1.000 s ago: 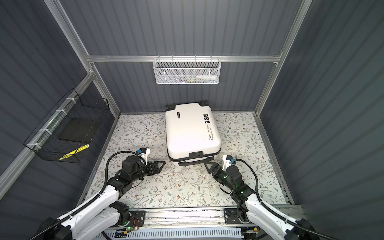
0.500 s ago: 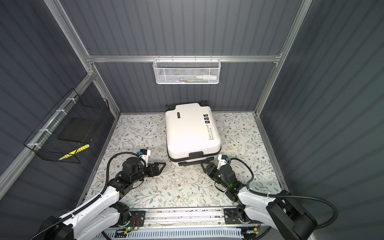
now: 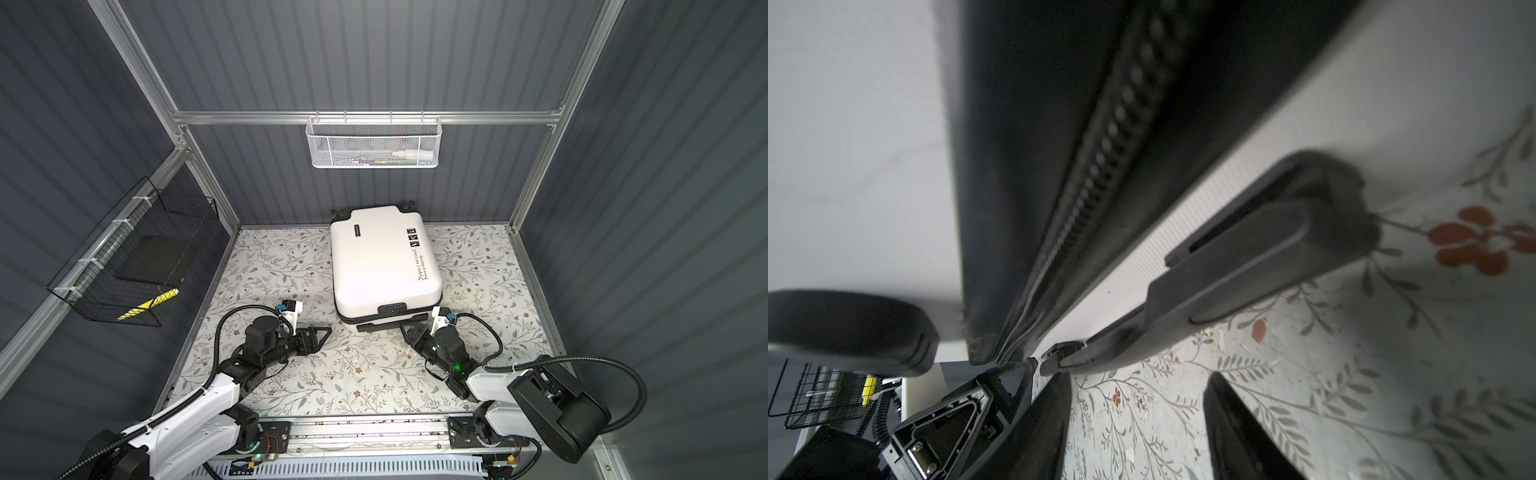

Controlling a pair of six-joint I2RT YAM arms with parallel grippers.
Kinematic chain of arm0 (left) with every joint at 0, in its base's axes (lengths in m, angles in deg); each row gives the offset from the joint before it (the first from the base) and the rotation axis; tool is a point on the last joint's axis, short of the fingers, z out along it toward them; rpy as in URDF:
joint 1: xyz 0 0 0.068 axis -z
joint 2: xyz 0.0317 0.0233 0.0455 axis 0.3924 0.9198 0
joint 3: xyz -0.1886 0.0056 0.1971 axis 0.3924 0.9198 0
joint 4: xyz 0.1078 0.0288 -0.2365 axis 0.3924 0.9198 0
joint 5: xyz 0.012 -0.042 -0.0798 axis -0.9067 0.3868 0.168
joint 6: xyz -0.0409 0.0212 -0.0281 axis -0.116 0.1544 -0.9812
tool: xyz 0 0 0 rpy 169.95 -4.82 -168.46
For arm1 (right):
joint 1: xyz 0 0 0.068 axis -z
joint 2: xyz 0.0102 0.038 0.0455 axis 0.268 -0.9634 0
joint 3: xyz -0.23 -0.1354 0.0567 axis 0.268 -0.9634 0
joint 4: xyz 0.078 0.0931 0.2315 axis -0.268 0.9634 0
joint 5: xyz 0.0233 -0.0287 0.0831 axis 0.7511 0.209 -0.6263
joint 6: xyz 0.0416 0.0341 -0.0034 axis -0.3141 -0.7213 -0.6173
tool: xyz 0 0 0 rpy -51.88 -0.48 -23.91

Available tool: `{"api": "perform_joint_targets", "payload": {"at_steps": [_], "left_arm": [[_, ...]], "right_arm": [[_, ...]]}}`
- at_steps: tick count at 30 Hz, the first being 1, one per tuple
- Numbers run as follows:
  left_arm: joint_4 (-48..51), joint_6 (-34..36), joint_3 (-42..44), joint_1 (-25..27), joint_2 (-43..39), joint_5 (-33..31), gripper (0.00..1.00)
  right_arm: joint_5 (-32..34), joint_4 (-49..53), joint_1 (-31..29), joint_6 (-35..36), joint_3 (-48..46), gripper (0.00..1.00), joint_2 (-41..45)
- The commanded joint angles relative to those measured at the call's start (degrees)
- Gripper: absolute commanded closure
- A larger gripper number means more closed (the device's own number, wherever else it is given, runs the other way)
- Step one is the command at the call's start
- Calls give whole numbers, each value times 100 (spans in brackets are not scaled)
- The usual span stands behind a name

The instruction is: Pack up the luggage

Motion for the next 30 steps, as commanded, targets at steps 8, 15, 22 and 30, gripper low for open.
{"api": "perform_joint_targets", "payload": {"at_steps": [8,15,22,30], "left_arm": [[-253,279,180,25,161,157,22],[-437,412,226,26,274,179,22],[-743,475,170,26,496,476,30],[-815,695,-62,26,788,502,41]], "right_arm": [[13,-970,-22,2,148,52,-685],[-1,-1293,-20,-6,123,65,-994],[-23,-1454,-23,1,96,74,-1130],[-39,-1455,-21,-2,86,79,-1152]]}}
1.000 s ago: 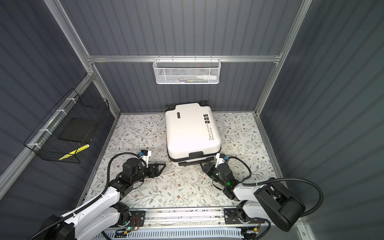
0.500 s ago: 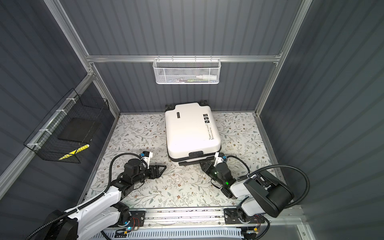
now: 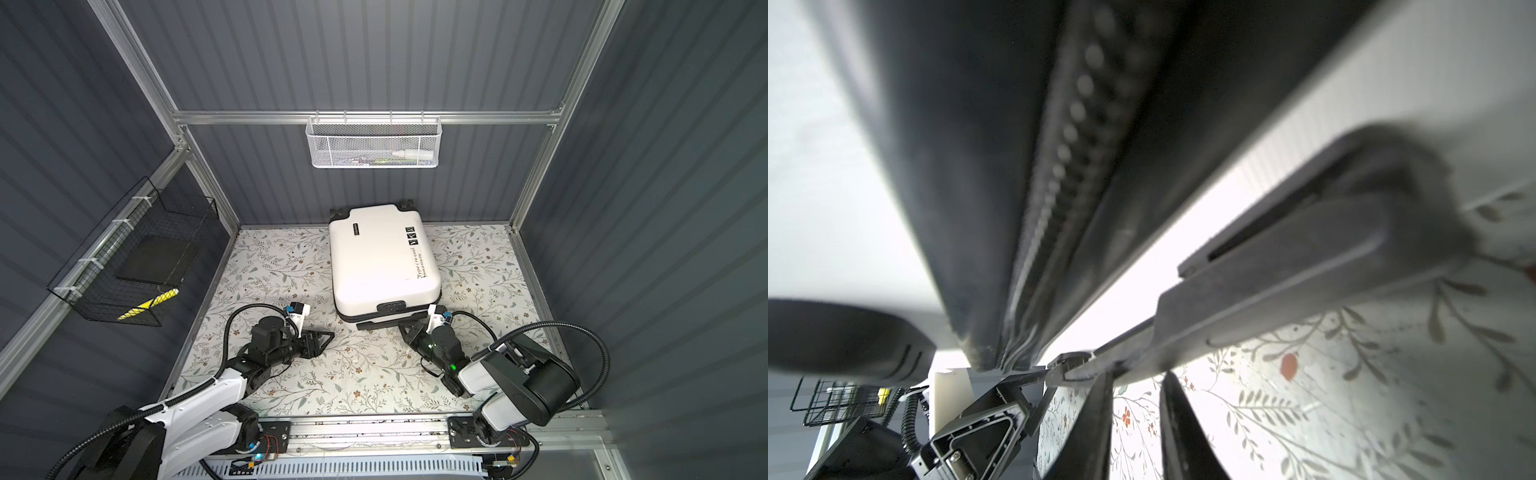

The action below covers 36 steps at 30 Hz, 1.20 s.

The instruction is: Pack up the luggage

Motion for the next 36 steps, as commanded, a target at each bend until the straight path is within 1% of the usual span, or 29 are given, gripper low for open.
{"api": "perform_joint_targets", "payload": {"at_steps": [1,11,17,25,30,36], "left_arm": [[-131,256,-244,26,124,89,42],[-80,640,-713,26,583,-63,43],[-34,916,-870,26,664,-122,45],[-425,961,-707,26,570,-137,54],[-638,915,-599,26,578,-142,56],[-830,901,-495,26,649,-76,57]], "right_arm": [[36,-89,-8,82,42,80,-75],[15,-89,-8,81,33,86,-144],[-17,-31,-17,82,42,89,-179],[-54,145,-28,80,60,91,-163],[-107,395,-31,82,148,92,-107],[-133,461,-40,81,189,94,-128]]}}
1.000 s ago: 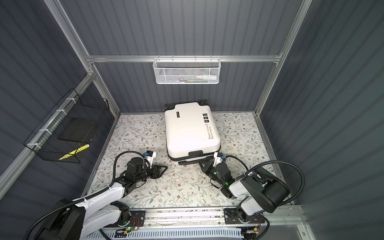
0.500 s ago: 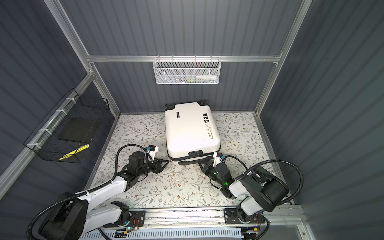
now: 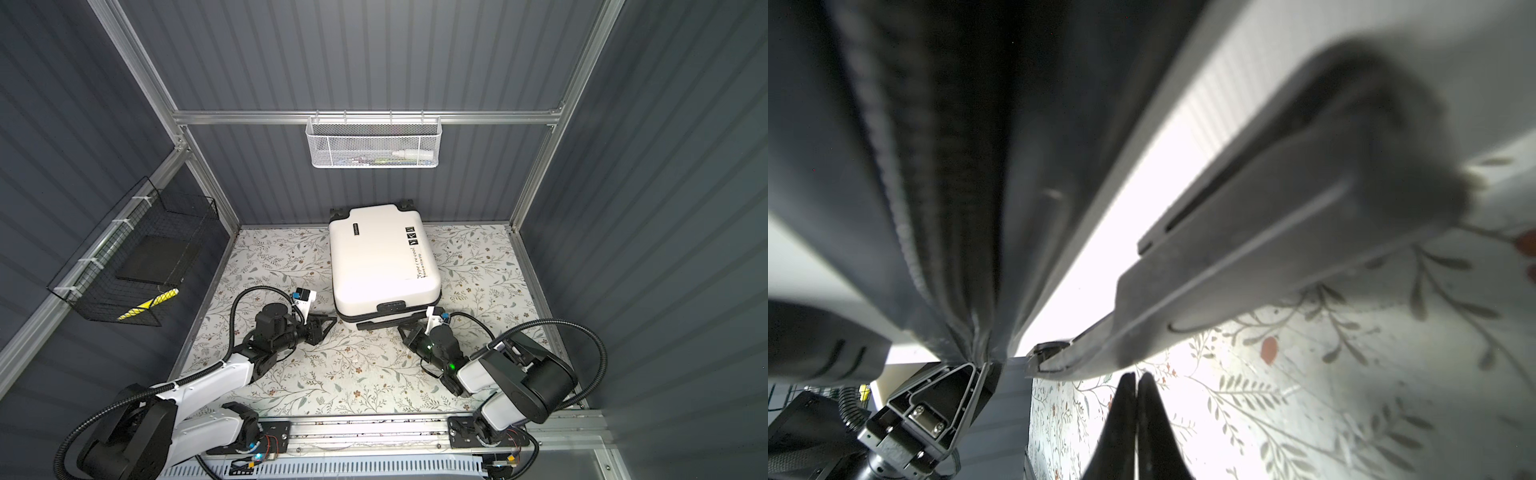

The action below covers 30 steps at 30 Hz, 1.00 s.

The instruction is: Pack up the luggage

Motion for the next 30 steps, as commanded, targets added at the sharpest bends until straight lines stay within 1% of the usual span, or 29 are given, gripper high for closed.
{"api": "perform_joint_targets", "payload": {"at_steps": [1,11,21,27,30], "left_arm": [[-263,51,120,21,28,44,57],[-692,-68,255,26,338,336,61],[-834,-84,202,28,507,334,61],[-1068,-137,184,30,754,442,65],[-1201,-182,184,33,826,448,65]], "right_arm": [[-26,157,-9,63,135,94,-40],[-18,238,-15,59,172,97,-23],[-34,273,-14,64,181,97,-13],[-51,386,-16,59,214,94,60],[-53,493,-16,60,227,87,146]]}}
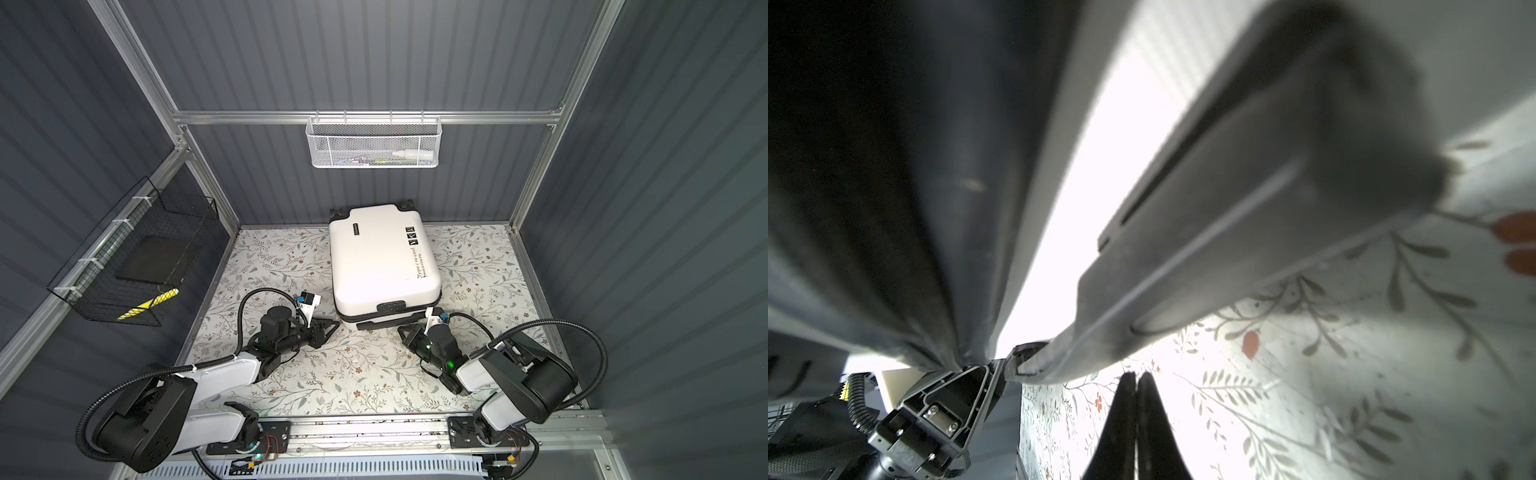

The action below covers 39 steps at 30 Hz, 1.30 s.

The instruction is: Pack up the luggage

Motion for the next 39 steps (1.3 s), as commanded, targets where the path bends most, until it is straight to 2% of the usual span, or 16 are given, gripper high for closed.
{"api": "perform_joint_targets", "payload": {"at_steps": [1,4,7,27,29,34,39], "left_arm": [[-305,-102,-38,34,69,127,65],[-350,-105,-78,34,123,137,66],[-368,-89,-127,34,176,163,69],[-421,-138,-255,34,246,245,83],[-442,-148,-228,34,264,236,86],[-417,-174,-153,34,208,206,93],[-183,-151,-136,34,-4,209,100]], "right_arm": [[-46,156,-9,70,133,84,154],[-105,261,-6,77,168,72,235],[-143,305,-6,71,177,65,299],[-38,574,119,71,102,56,715],[-38,571,116,74,101,54,699],[-42,529,129,75,111,39,678],[-5,501,126,73,141,37,645]]}}
